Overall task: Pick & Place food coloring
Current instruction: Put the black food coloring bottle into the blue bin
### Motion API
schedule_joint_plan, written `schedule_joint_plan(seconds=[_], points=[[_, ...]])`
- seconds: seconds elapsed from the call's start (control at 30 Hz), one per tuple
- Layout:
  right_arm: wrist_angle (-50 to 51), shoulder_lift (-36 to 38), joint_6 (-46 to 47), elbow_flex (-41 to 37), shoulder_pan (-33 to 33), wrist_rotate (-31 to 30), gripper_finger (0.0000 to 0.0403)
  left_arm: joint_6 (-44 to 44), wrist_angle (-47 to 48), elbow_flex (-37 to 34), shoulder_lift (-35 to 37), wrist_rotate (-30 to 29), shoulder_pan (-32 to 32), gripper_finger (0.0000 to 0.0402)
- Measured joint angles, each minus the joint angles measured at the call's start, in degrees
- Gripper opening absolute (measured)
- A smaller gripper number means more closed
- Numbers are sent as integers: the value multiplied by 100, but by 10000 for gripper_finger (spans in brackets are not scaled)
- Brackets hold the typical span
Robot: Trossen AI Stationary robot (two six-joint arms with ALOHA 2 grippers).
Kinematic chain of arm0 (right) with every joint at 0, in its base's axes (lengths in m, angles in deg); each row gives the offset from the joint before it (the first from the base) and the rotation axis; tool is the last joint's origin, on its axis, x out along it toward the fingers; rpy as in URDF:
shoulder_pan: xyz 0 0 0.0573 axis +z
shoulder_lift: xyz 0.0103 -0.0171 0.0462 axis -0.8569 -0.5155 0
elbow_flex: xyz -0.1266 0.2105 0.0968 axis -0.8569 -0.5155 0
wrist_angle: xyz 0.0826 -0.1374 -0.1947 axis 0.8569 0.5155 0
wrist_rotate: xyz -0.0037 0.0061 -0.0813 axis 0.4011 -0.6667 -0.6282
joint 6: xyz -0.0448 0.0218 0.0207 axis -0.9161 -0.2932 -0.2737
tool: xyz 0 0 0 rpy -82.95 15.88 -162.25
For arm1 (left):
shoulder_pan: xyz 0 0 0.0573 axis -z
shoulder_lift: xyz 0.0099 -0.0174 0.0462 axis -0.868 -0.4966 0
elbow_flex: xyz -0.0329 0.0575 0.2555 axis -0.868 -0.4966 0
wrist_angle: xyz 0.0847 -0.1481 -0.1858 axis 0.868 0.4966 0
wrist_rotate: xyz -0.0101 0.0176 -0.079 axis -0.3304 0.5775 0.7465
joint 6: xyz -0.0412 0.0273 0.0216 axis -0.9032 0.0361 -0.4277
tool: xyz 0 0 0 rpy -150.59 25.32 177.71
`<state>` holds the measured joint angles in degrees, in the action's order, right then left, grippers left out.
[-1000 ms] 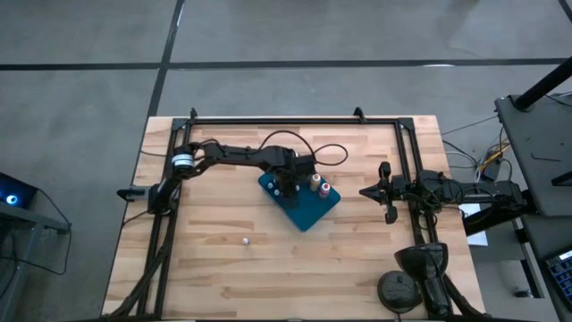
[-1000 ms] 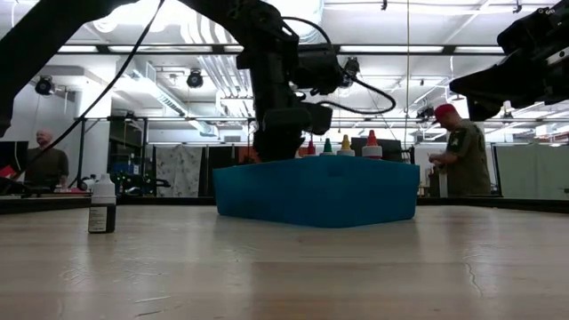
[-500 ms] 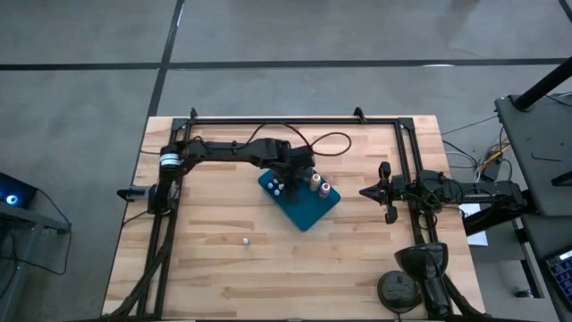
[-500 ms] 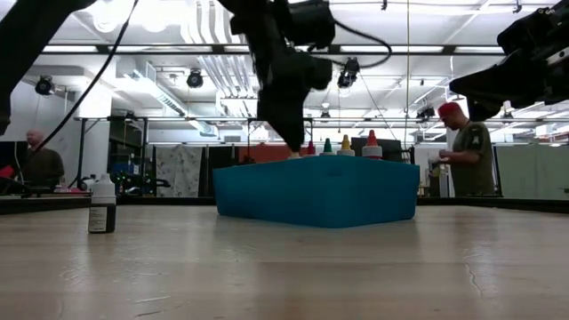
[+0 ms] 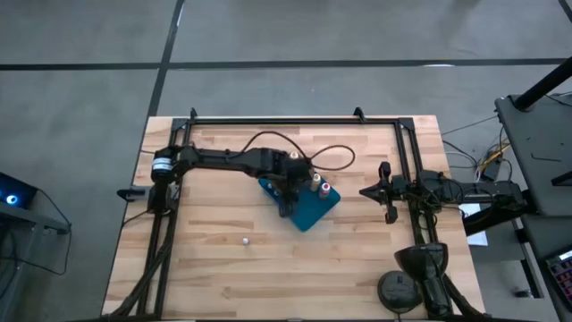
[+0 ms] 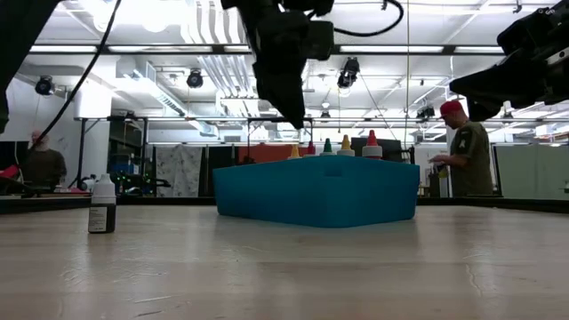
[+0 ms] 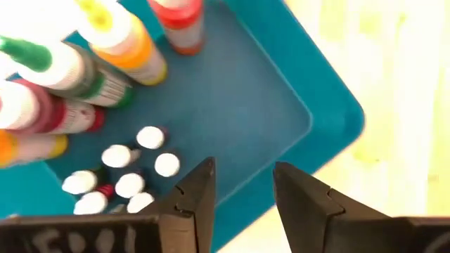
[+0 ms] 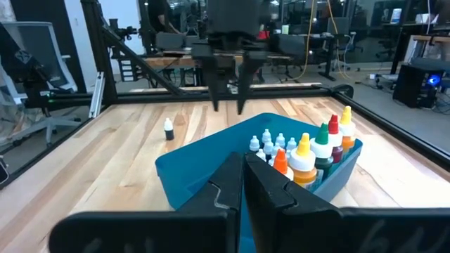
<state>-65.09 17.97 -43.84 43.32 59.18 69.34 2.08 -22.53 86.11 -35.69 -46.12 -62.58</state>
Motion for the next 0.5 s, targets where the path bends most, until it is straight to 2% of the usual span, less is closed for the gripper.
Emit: schedule_joint_plan(seconds=[0.2, 0.5], points=[[-2, 2, -1, 0, 0, -1, 9, -10, -15, -382, 94, 0, 266, 114], [3, 5, 0, 0, 0, -3, 9, -83, -377, -1495, 853, 11, 743, 114]])
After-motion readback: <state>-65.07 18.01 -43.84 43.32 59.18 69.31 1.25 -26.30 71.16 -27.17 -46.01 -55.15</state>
